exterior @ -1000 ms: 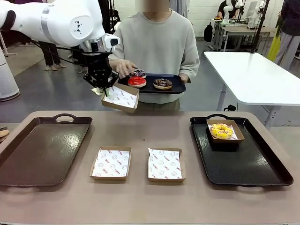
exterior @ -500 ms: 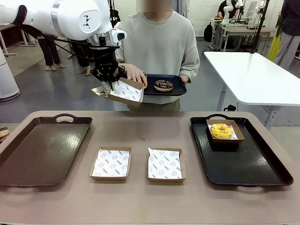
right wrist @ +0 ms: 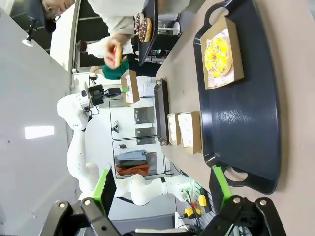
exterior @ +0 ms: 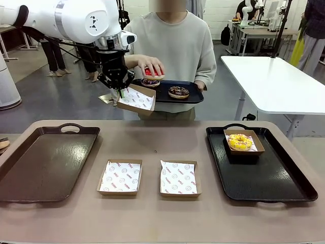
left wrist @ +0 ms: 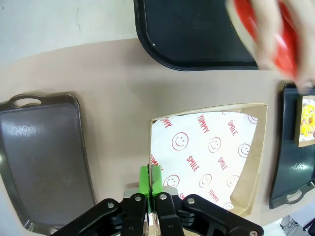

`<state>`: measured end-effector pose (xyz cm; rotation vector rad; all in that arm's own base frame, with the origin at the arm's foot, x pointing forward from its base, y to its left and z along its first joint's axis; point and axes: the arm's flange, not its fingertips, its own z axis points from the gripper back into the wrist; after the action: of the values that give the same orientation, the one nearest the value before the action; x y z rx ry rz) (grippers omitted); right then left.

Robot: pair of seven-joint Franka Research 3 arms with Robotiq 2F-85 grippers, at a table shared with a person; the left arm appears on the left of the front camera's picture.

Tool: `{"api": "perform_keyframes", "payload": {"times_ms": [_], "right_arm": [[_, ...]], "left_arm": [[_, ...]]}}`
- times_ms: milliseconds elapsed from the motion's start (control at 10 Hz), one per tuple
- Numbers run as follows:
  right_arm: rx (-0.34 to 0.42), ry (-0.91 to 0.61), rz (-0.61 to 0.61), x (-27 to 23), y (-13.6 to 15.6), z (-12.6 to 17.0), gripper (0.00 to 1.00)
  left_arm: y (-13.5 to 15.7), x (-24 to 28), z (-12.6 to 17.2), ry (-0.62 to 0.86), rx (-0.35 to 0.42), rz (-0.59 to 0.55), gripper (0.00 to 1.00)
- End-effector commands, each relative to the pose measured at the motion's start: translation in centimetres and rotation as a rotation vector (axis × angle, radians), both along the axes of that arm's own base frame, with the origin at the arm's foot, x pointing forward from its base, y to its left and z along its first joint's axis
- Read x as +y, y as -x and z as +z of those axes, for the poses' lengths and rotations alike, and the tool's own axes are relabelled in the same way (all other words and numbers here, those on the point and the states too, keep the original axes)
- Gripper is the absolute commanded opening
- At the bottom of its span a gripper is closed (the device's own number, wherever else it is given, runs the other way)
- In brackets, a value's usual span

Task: Individually package the donuts and arrange them on the tray.
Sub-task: Place the picked Paper togo box on the Handle tray while simultaneously picking up another Paper togo box from the table with the other hand.

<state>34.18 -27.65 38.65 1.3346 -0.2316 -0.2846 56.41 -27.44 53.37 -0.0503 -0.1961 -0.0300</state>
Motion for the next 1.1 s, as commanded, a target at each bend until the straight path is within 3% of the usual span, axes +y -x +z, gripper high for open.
{"api": "perform_keyframes", "payload": {"times_ms": [0,100,1000], "right_arm": [[-0.058,-0.009,-0.015,0.35,0.08,-0.30,1.00],[0.000,0.000,0.000,0.00,0.00,0.00,1.00],[0.000,0.000,0.000,0.00,0.00,0.00,1.00]], "left_arm": [[0.66,0.43,-0.01,0.002,0.005,0.003,0.00],[0.66,0.43,-0.01,0.002,0.005,0.003,0.00],[0.66,0.43,-0.01,0.002,0.005,0.003,0.00]]}}
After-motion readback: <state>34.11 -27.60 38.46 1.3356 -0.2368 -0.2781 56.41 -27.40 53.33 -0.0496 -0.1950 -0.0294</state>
